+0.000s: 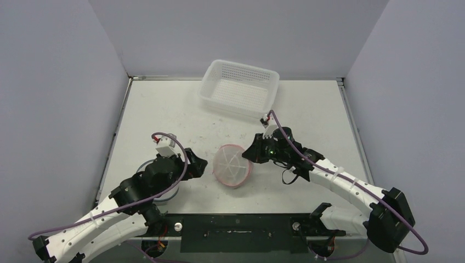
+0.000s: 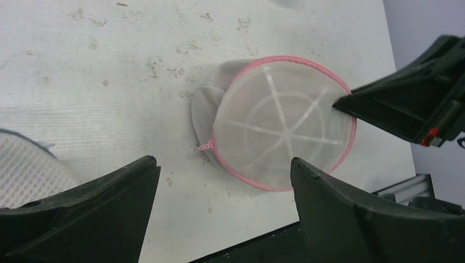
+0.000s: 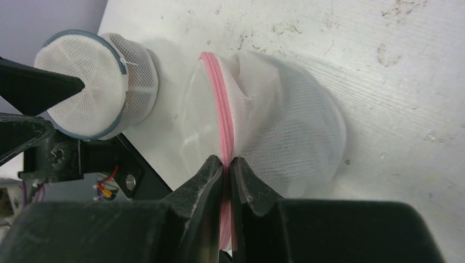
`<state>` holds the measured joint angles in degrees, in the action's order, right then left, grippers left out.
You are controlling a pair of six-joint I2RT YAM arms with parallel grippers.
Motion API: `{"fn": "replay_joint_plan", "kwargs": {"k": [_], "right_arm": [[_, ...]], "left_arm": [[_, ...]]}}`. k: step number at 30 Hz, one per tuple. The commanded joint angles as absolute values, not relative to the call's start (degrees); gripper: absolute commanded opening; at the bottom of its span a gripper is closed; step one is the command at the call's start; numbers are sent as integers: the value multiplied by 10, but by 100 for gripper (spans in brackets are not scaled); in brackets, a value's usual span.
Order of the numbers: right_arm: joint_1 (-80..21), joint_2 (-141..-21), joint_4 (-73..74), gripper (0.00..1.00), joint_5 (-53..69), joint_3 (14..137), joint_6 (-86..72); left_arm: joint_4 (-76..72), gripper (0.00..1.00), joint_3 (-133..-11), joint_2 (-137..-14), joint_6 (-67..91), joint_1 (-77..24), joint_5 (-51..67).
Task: Unzip the laundry bag and remove the bra
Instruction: Adjust the laundry bag at the center of the board.
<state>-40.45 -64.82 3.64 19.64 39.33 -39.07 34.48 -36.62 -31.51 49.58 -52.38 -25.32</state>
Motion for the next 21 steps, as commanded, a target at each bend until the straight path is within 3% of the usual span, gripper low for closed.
{"fn": "replay_joint_plan", "kwargs": {"k": [1,6,13,17,21], "right_arm": [[-390,-659,197,5,210,459,-249],[-366,-662,250,9,183,473,-216],[-355,-630,265,67,143,479,-237],[-355,-586,292,80,109,487,-268],[-354,-497,280,85,81,441,-325]], "left_arm": [[225,88,-374,-331,391,-519,-152],[178,89,-392,-399,346,-512,-85],[129,89,-405,-498,325,-498,-46],[127,89,-418,-517,331,-489,-101],[113,88,-430,-519,317,-466,-102]]}}
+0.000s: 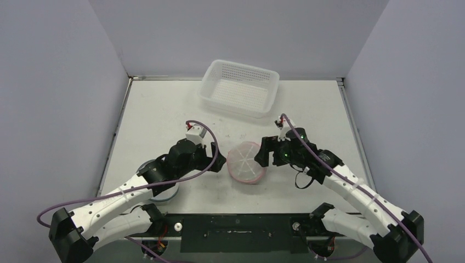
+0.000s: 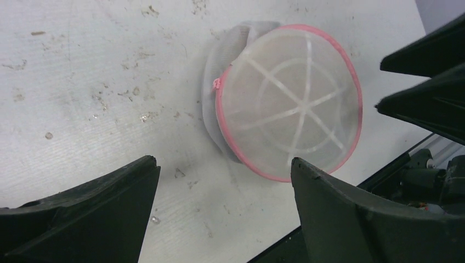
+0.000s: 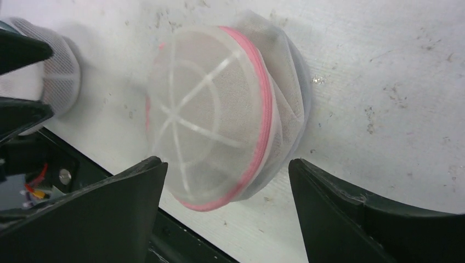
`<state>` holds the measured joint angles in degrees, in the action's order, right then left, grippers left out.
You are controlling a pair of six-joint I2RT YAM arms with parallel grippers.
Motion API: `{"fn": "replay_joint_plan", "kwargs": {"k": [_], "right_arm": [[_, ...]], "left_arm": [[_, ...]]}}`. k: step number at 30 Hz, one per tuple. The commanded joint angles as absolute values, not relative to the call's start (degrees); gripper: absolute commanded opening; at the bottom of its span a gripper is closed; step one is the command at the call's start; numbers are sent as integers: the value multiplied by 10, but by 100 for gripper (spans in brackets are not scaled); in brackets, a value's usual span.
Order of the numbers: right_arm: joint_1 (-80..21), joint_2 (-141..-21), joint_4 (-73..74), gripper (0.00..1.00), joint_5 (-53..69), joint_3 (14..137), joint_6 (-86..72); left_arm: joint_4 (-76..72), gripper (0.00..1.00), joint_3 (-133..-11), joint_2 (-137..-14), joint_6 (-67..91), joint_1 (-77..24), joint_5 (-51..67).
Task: Unzip the laundry bag and remove the bra
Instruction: Adjust the laundry bag at the center of the board.
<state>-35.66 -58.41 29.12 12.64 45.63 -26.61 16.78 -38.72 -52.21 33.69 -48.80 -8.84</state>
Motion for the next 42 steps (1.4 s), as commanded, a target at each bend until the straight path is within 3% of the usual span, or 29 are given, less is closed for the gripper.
{"fn": "replay_joint_plan", "kwargs": {"k": [1,8,13,29,42], "right_arm": [[-355,-465,265,86,78,420,-348],[-358,-270,153,89,95,260,-540],[-372,-225,93,89,77,186,-629],[-379,-436,-54,85,57,207,-577],[-251,-547,-92,86,121,281,-513]], "left_arm": [[109,88,-432,-523,316,-457,-90],[91,88,-427,-548,333,-435,-62],[75,88,-421,-550,345,-426,-59],[96,88,-396,-516,353,-412,-52],[89,88,-402,-528,344,-389,-39]]}}
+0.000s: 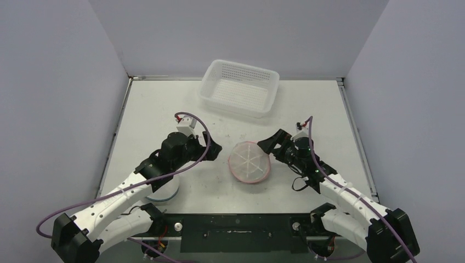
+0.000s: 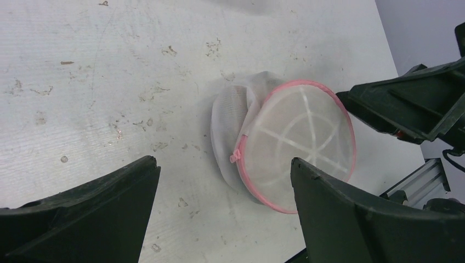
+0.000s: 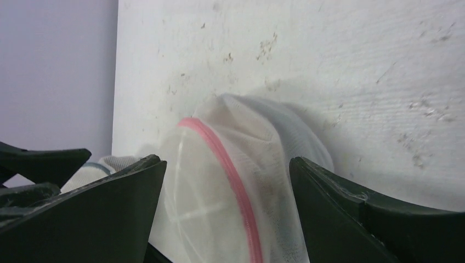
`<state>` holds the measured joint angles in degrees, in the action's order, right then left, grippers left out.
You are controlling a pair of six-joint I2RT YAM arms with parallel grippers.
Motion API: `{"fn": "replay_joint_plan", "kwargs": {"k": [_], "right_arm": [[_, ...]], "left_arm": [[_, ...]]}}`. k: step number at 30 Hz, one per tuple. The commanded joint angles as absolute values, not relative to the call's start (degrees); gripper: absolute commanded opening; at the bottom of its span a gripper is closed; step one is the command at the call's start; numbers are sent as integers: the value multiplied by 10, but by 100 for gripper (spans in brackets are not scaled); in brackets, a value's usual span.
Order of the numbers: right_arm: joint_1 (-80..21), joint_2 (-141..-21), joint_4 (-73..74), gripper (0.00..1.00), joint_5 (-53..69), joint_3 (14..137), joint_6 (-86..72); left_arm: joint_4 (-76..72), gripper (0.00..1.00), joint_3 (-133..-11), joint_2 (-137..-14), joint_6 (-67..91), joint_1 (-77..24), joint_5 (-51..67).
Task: Unzip the laundry bag and remove the bra
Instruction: Adjust the laundry bag at the center of the board.
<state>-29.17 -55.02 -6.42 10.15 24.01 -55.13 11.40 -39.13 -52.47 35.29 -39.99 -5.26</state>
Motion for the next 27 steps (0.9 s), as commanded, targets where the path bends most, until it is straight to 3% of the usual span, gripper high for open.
{"fn": "replay_joint_plan", "kwargs": {"k": [1,8,17,22,27], "right_arm": [[-241,-538,-77,87,123,287,-503],[-231,-404,68,88,179,286,-460],[-240,-218,106,89,244,165,-582],[-243,-230,-40,89,257,92,-651],[-257,-317,-119,89,249,98,-647]], "left_arm": [[83,88,-404,-534,344,-386,-33],[43,88,-456,-626,343,-359,29],[-27,89,-553,-775,332,-344,147],[-69,89,-563,-835,344,-351,156],[-120,88,-524,-849,363,-366,170]]}}
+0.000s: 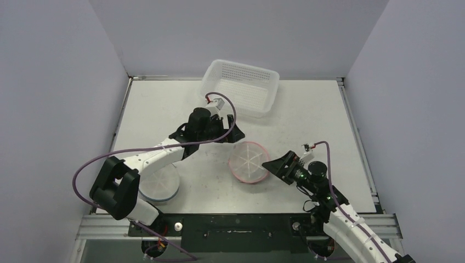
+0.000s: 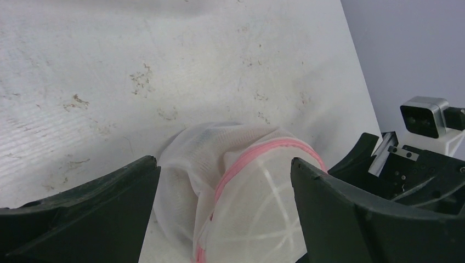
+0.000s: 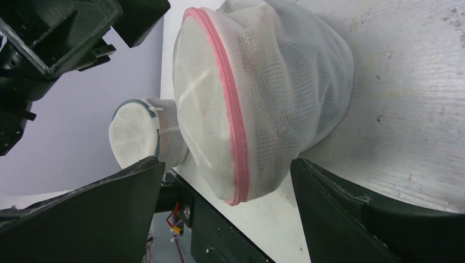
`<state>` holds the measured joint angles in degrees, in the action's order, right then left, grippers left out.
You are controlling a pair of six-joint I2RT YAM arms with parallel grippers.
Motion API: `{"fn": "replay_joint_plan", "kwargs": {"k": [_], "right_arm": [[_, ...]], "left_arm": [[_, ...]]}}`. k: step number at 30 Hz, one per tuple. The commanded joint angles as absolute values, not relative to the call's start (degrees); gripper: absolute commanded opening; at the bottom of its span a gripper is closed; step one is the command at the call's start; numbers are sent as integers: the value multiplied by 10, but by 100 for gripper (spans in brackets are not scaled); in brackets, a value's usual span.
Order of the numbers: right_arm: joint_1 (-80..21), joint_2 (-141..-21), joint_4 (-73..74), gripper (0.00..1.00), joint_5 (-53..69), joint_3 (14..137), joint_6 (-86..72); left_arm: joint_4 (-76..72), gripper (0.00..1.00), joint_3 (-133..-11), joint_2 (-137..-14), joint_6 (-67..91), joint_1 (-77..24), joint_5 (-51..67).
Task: Unzip the laundry bag and remove the bra
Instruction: Adjust the laundry bag at the center of the board.
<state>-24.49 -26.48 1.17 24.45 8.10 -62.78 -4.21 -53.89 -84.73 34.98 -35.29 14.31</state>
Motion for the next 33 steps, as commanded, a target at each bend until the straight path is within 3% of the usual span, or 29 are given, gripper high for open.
{"fn": "replay_joint_plan", "kwargs": {"k": [1,15,24,33], "right_arm": [[-260,-341,-129,89,247,101,-642],[-254,-506,-177,88,221,177,-577],[-253,-625,-163,88,217,253,-501],[-250,-700,-78,89,202,374,-409]], "left_arm": [[-127,87,-515,-847,368,-370,171],[-230,81,-335,-732,444,-401,152],[-234,79,-219,-601,522,-484,7],[-156,79,-196,-509,555,-566,-115]]}}
